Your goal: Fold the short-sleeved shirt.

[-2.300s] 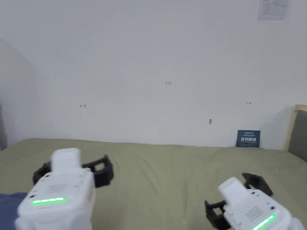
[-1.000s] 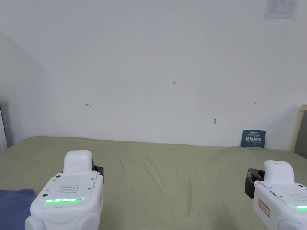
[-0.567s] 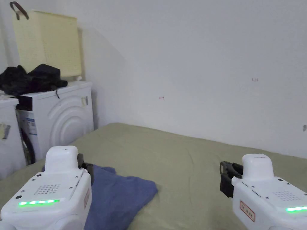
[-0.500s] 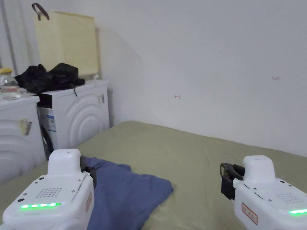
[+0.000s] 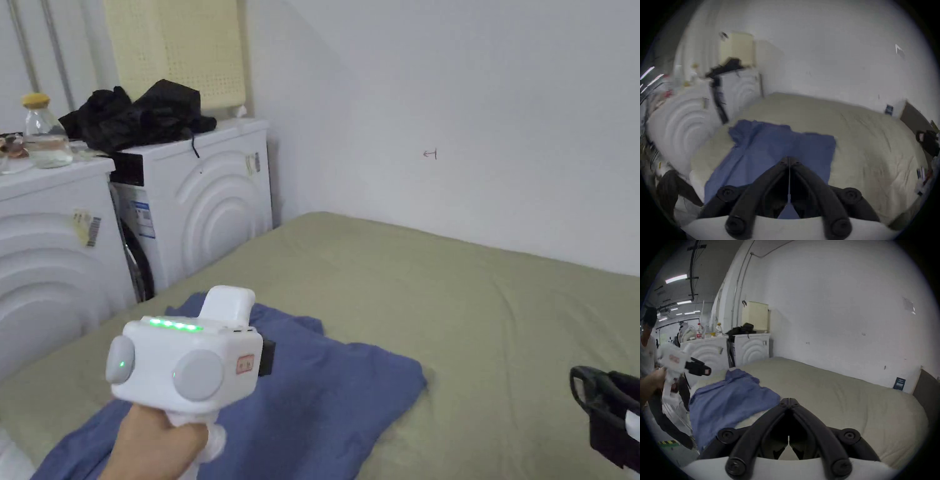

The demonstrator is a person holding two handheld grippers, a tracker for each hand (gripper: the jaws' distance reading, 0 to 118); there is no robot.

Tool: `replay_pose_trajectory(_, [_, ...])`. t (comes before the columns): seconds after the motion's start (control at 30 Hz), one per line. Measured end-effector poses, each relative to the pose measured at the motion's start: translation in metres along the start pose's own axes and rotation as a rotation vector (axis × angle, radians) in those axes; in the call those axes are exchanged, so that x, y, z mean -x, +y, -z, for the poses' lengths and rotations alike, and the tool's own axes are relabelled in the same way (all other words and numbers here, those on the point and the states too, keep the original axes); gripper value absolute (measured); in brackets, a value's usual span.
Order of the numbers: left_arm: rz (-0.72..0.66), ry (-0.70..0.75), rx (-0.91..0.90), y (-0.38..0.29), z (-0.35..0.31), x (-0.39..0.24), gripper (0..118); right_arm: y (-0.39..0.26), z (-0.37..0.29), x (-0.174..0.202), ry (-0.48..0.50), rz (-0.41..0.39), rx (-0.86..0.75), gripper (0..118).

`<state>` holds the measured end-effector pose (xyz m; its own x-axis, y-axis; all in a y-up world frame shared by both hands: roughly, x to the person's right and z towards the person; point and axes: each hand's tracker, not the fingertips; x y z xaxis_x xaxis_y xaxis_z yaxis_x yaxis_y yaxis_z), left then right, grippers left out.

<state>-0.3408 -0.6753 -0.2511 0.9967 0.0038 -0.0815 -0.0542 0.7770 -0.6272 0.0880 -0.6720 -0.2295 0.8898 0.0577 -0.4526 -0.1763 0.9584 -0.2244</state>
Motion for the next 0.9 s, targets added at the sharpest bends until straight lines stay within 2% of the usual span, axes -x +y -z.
replay_pose_trajectory(0.03, [0.002,-0.039,0.055,0.010,0.024,0.003,9,-0.003,0.000,-0.009,-0.019,-0.001,0.017,0])
replay_pose_trajectory(0.07, [0.009,-0.065,0.144,0.021,0.052,0.005,23,-0.005,0.000,-0.019,-0.035,-0.003,0.034,0])
replay_pose_trajectory(0.1, [-0.005,-0.105,0.226,0.029,0.077,0.006,62,-0.008,0.000,-0.030,-0.048,0.001,0.048,0])
replay_pose_trajectory(0.13, [-0.019,-0.113,0.303,0.035,0.099,0.005,96,-0.011,-0.001,-0.037,-0.059,0.000,0.060,0])
replay_pose_trajectory(0.17, [-0.003,-0.106,0.371,0.039,0.119,0.003,113,-0.014,-0.002,-0.046,-0.067,0.001,0.082,0])
replay_pose_trajectory(0.2, [-0.006,-0.110,0.399,0.037,0.137,0.001,114,-0.016,-0.002,-0.053,-0.076,0.002,0.094,0])
replay_pose_trajectory(0.3, [-0.017,-0.094,0.424,0.039,0.184,-0.007,114,-0.024,-0.001,-0.067,-0.095,0.015,0.129,0])
replay_pose_trajectory(0.47, [-0.176,-0.047,0.506,0.016,0.242,-0.005,114,-0.036,0.006,-0.074,-0.099,0.019,0.146,0])
replay_pose_trajectory(0.6, [-0.123,-0.011,0.546,-0.009,0.254,-0.015,112,-0.044,0.011,-0.076,-0.091,0.029,0.169,0])
replay_pose_trajectory(0.63, [-0.095,-0.016,0.506,-0.011,0.249,-0.017,105,-0.045,0.011,-0.077,-0.094,0.027,0.171,0])
replay_pose_trajectory(0.67, [-0.093,-0.006,0.479,-0.009,0.244,-0.018,86,-0.045,0.011,-0.077,-0.097,0.024,0.171,0])
replay_pose_trajectory(0.73, [-0.078,-0.001,0.436,0.002,0.232,-0.020,9,-0.043,0.012,-0.078,-0.103,0.025,0.177,0])
replay_pose_trajectory(0.83, [-0.080,-0.001,0.425,0.011,0.222,-0.021,7,-0.041,0.012,-0.079,-0.108,0.024,0.177,0])
replay_pose_trajectory(0.9, [-0.167,-0.067,0.398,0.020,0.217,-0.014,7,-0.040,0.011,-0.080,-0.111,0.037,0.171,0])
